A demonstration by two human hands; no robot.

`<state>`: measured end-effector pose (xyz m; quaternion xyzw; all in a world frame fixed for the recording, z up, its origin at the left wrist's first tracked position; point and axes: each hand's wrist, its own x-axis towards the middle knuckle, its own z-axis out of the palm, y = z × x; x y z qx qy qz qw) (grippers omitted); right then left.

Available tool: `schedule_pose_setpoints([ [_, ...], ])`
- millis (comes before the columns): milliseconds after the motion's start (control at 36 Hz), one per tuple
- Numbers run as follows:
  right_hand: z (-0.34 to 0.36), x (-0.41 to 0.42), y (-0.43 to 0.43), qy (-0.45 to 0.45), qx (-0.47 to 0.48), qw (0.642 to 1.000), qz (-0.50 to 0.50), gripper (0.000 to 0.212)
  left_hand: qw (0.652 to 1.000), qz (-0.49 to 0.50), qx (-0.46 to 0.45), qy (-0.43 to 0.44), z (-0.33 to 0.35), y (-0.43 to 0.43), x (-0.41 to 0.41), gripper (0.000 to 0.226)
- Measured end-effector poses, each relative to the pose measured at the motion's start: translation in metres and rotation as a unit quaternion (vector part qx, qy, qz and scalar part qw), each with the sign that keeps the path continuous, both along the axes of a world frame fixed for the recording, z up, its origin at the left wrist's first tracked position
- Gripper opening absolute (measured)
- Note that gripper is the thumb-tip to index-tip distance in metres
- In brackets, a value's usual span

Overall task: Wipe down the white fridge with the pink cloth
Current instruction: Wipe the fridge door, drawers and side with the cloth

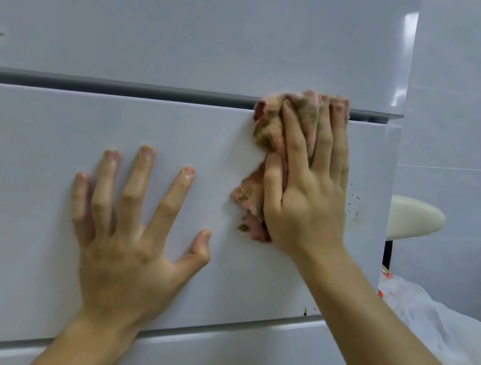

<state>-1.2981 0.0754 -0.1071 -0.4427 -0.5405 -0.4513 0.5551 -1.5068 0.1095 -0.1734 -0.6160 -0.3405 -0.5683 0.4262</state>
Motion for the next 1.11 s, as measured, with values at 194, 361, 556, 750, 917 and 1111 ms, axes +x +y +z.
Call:
schedule_pose_setpoints([
  [194, -0.049, -0.012, 0.000, 0.055, -0.013, 0.998, 0.000, 0.054, 1.000, -0.015, -0.010, -0.014, -0.001, -0.001, 0.006, 0.062],
  [361, -0.117, -0.010, -0.008, 0.023, -0.054, 0.998, 0.004, 0.054, 0.999, -0.032, -0.001, 0.006, 0.000, -0.004, 0.018, 0.053],
  [556, -0.109, -0.004, -0.010, 0.014, -0.061, 0.998, 0.017, 0.056, 0.999, -0.031, -0.014, -0.008, -0.002, -0.008, 0.043, 0.059],
  [750, -0.053, 0.011, -0.005, 0.013, -0.025, 1.000, 0.013, 0.058, 1.000, -0.018, -0.010, -0.006, -0.007, -0.006, 0.045, 0.061],
  [917, -0.045, 0.012, -0.003, 0.048, -0.012, 0.999, 0.011, 0.057, 1.000, -0.013, -0.009, -0.005, -0.008, -0.005, 0.046, 0.060],
  [1111, -0.124, 0.029, -0.011, -0.013, -0.041, 0.999, 0.018, 0.054, 1.000, -0.011, -0.003, -0.009, -0.009, -0.005, 0.047, 0.060],
])
